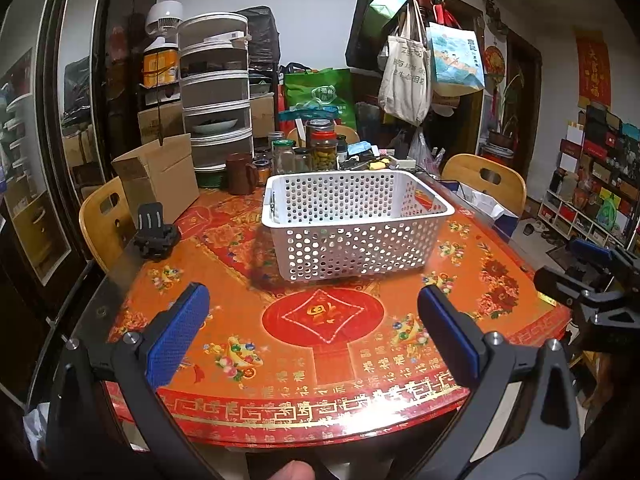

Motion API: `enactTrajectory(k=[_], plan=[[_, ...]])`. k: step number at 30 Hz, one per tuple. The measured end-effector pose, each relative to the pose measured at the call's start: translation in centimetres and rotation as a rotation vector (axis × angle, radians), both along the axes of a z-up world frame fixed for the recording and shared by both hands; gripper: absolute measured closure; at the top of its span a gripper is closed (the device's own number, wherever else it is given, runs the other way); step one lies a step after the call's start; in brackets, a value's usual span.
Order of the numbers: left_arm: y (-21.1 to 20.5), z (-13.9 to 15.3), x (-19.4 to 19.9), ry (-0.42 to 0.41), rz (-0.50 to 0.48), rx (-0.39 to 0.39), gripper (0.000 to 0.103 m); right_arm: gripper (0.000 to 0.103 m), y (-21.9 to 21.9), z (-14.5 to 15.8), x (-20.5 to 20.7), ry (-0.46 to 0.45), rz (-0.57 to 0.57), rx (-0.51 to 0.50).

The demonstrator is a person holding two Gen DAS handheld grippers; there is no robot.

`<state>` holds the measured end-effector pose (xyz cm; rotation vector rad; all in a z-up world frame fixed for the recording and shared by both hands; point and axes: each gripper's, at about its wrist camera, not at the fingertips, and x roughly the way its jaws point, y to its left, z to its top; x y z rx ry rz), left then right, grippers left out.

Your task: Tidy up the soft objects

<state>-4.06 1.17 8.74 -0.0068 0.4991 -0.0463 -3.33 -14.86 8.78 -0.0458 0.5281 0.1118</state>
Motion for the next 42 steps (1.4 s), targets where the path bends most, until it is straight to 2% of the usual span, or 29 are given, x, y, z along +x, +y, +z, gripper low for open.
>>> enactTrajectory(k=[42], plan=[[0.13,-0.66,-0.21,0.009,-0.003,-0.010,0.000,0.000,0.41,-0.26,-0.38,-0.005,0.015,-0.002]])
